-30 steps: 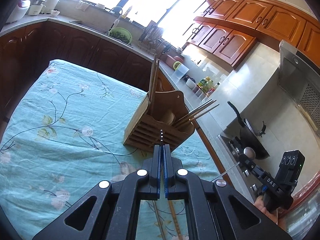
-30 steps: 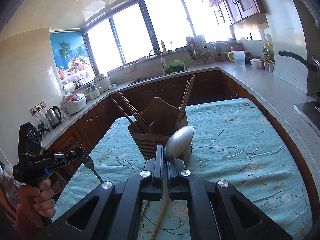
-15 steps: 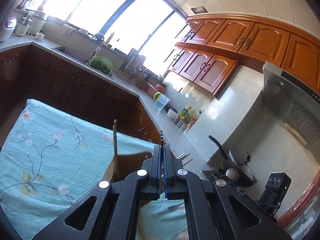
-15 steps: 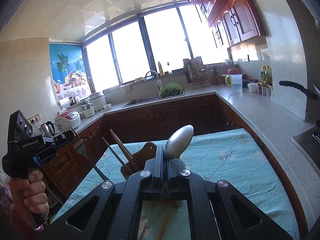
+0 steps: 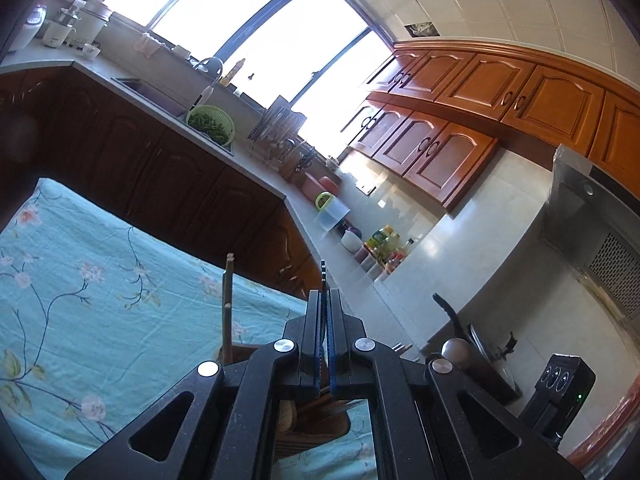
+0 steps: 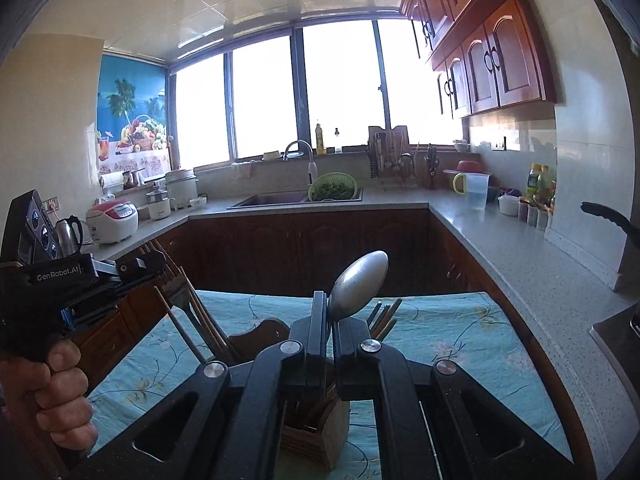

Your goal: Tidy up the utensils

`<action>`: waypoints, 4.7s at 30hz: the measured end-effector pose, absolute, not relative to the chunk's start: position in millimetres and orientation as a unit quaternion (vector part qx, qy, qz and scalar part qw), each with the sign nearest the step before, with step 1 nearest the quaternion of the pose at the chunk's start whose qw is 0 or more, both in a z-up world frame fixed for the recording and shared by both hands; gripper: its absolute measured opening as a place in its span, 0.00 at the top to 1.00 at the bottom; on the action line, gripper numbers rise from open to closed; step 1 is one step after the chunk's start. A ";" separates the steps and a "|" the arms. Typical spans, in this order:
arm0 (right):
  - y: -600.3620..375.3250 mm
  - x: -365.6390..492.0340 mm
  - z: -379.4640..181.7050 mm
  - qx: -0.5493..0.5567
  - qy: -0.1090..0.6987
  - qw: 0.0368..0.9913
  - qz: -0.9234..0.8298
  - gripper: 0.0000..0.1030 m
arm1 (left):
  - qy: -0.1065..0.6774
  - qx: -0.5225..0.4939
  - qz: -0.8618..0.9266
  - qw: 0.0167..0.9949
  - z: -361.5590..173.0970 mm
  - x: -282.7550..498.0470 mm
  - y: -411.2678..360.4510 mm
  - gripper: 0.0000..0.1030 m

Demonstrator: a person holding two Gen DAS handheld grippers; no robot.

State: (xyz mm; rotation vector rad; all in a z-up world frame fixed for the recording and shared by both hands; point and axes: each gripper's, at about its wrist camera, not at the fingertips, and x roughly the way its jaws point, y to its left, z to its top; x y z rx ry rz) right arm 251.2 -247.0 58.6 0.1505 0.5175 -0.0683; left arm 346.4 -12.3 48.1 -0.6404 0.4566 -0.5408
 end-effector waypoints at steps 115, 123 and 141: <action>-187.1 0.8 -0.2 0.070 0.208 0.972 -0.086 0.00 | 0.194 -0.015 -0.029 0.980 0.7 -2.8 7.3 0.01; -194.8 -0.7 -6.4 0.071 0.216 0.969 -0.096 0.00 | 0.201 -0.014 -0.021 0.979 5.3 -1.7 10.3 0.01; -193.6 -7.9 -12.3 0.072 0.217 0.970 -0.086 0.00 | 0.195 -0.009 -0.015 0.981 -6.3 -3.8 16.2 0.01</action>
